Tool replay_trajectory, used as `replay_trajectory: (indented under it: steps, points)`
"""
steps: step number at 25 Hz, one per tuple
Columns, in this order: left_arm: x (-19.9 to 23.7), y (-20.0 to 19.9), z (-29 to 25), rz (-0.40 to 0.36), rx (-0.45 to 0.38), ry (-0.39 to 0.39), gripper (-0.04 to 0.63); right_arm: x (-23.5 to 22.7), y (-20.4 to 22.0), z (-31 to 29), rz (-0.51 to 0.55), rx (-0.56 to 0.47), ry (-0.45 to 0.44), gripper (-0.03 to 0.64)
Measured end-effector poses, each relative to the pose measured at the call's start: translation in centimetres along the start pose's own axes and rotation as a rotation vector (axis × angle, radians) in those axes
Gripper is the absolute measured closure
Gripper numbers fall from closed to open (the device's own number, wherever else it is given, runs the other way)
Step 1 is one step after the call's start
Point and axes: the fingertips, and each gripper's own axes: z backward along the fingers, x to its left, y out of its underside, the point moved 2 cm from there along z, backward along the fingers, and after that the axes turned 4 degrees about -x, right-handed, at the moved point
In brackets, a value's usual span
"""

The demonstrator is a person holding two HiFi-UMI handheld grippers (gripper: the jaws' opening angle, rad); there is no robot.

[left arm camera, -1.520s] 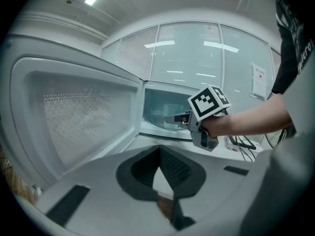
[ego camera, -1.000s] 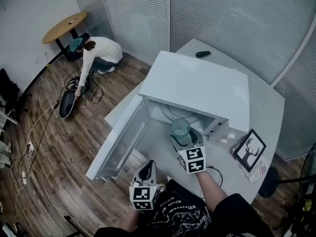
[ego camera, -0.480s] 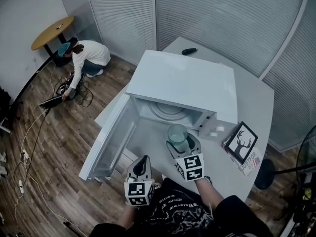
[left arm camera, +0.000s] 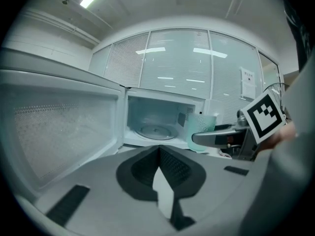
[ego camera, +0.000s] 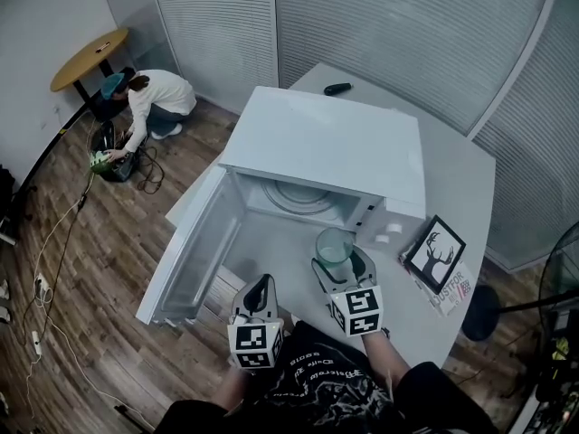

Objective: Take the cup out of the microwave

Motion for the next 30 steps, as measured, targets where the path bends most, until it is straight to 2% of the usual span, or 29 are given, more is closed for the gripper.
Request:
replay_trajectory:
  steps: [14,19,30]
  points:
    - [-2.8,-2.7,-0.6,-0.069,-0.061,0.061,0.591,-1.2,-0.7,4.3,-0.001,-0.042,0.033,0.279]
    - [-3.4,-3.5,-0.6,-0.078,-0.08,0.07,0.591,-1.9,-0.9,5.6,-0.039,-0.066,0.051,0.279]
    - [-4.7,-5.7,-0.3,-0.131,-0.117,0.08,0.591,-2.7,-2.9,8.1,-0.018,-0.125,0.063,0.279]
